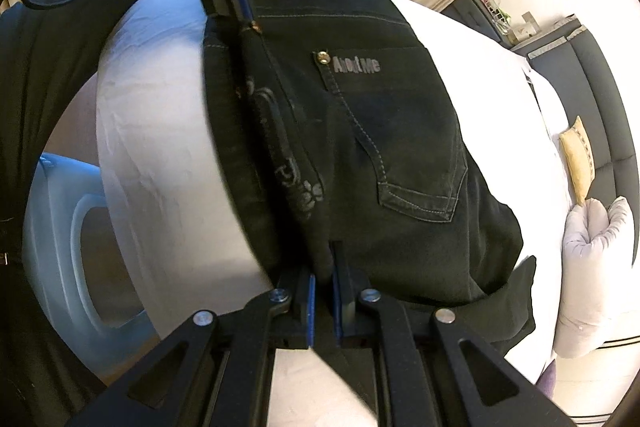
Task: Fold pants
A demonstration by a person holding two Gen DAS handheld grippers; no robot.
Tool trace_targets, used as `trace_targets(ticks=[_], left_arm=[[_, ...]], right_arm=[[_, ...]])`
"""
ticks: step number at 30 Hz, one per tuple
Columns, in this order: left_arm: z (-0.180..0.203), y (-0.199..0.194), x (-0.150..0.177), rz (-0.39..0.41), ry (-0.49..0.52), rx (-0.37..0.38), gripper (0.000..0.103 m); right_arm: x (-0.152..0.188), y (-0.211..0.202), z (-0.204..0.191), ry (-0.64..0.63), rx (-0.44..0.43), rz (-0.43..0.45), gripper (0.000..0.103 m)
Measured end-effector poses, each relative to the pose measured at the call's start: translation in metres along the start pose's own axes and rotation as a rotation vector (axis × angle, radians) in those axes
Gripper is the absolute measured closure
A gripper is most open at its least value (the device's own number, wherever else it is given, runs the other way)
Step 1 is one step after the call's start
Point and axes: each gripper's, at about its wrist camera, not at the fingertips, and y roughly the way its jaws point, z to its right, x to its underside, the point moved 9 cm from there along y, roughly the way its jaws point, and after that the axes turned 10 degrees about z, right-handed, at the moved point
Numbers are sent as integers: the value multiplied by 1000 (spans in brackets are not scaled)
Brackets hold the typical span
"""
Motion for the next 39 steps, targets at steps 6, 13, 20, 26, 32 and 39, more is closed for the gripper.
trace_targets(ticks=[6,13,20,26,32,39], left_arm=[[2,0,9,8,-32,-4,99],[-3,-8,14,5,-65,-9,96],[-1,-30,6,-9,-89,53,94],[2,-63,0,-64,13,59,94],[-2,-50,-53,86,-121,58,94],[8,49,-71,39,-233,73,94]], right_arm=[[2,0,-11,9,6,-4,95],[3,2,-19,29,22,-7,93],[6,9,-23,66,50,-1,92],[7,14,-20,115,76,6,92],[5,16,-21,147,96,6,91],[11,8,-8,290,170,60,63]])
